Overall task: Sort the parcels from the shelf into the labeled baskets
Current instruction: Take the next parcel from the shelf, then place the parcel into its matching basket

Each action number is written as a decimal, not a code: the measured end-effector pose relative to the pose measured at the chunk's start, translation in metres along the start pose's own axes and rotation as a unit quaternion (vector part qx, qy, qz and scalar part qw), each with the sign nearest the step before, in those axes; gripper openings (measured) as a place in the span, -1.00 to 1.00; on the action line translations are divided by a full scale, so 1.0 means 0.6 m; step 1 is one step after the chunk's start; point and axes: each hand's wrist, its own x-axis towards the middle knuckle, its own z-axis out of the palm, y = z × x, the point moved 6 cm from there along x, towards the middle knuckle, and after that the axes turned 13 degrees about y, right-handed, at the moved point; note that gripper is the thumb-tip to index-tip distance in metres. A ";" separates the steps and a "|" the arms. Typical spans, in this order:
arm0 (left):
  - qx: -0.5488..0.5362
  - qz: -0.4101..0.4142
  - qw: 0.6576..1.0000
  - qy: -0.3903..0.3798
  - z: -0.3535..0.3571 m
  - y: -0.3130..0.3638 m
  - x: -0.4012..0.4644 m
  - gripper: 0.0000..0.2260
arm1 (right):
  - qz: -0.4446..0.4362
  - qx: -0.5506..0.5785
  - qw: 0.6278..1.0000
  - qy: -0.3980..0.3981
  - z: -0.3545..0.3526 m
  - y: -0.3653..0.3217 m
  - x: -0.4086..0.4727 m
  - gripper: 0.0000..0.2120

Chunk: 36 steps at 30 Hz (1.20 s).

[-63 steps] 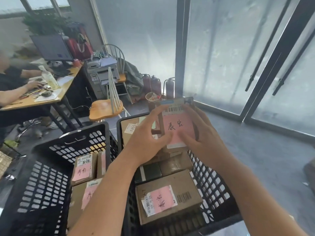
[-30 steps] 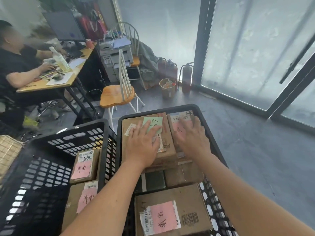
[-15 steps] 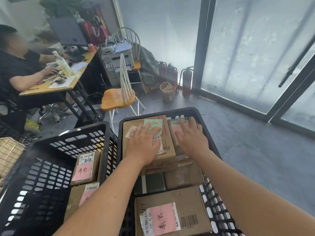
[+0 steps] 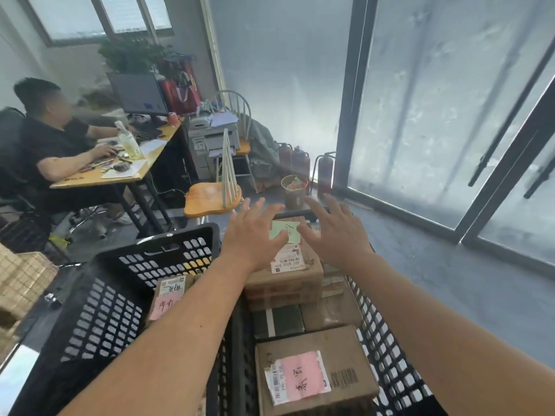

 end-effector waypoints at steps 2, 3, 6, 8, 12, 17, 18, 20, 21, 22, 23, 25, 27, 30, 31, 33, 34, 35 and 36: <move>0.003 -0.003 1.000 0.010 -0.028 -0.013 -0.015 -0.46 | -0.016 -0.003 1.000 0.010 -0.014 -0.027 -0.007 -0.35; 0.005 -0.007 1.000 0.013 -0.042 -0.019 -0.022 -0.46 | -0.023 -0.002 1.000 0.015 -0.020 -0.040 -0.010 -0.34; 0.011 -0.024 0.999 0.025 -0.086 -0.042 -0.050 -0.47 | -0.046 0.002 0.999 0.022 -0.028 -0.083 -0.021 -0.34; 0.020 -0.032 0.998 0.042 -0.117 -0.055 -0.070 -0.47 | -0.066 0.009 0.997 0.025 -0.031 -0.114 -0.026 -0.33; 0.060 -0.100 0.990 0.080 -0.194 -0.104 -0.134 -0.46 | -0.149 0.047 0.988 0.016 -0.035 -0.214 -0.036 -0.36; 0.141 -0.219 0.956 0.135 -0.295 -0.152 -0.256 -0.49 | -0.263 0.115 0.958 -0.008 -0.043 -0.349 -0.073 -0.35; 0.157 -0.244 0.946 0.144 -0.315 -0.157 -0.288 -0.49 | -0.286 0.125 0.950 -0.016 -0.045 -0.377 -0.088 -0.35; 0.185 -0.285 0.927 0.161 -0.354 -0.159 -0.357 -0.50 | -0.328 0.147 0.933 -0.025 -0.052 -0.431 -0.124 -0.36; 0.200 -0.304 0.916 0.171 -0.374 -0.156 -0.394 -0.50 | -0.346 0.163 0.924 -0.028 -0.057 -0.458 -0.145 -0.36; 0.212 -0.324 0.905 0.178 -0.394 -0.152 -0.432 -0.51 | -0.364 0.180 0.913 -0.032 -0.063 -0.485 -0.170 -0.37; 0.219 -0.343 0.895 0.183 -0.414 -0.149 -0.472 -0.51 | -0.384 0.198 0.901 -0.038 -0.070 -0.512 -0.197 -0.37; 0.231 -0.379 0.875 0.193 -0.457 -0.143 -0.555 -0.53 | -0.428 0.229 0.873 -0.053 -0.088 -0.568 -0.259 -0.39; 0.255 -0.423 0.844 0.207 -0.505 -0.137 -0.658 -0.52 | -0.480 0.259 0.835 -0.067 -0.118 -0.629 -0.338 -0.41; 0.277 -0.478 0.801 0.230 -0.569 -0.111 -0.794 -0.48 | -0.534 0.294 0.789 -0.082 -0.160 -0.707 -0.448 -0.40; 0.284 -0.491 0.788 0.238 -0.588 -0.097 -0.835 -0.48 | -0.549 0.304 0.774 -0.085 -0.173 -0.729 -0.487 -0.38; 0.303 -0.515 0.761 0.252 -0.628 -0.067 -0.914 -0.48 | -0.578 0.323 0.744 -0.090 -0.201 -0.770 -0.564 -0.38; 0.310 -0.529 0.746 0.259 -0.648 -0.051 -0.956 -0.48 | -0.591 0.334 0.729 -0.092 -0.216 -0.790 -0.604 -0.38; 0.317 -0.542 0.732 0.266 -0.667 -0.037 -0.999 -0.48 | -0.602 0.347 0.713 -0.092 -0.232 -0.809 -0.644 -0.39; 0.327 -0.552 0.718 0.270 -0.686 -0.023 -1.042 -0.48 | -0.611 0.361 0.698 -0.092 -0.250 -0.827 -0.683 -0.40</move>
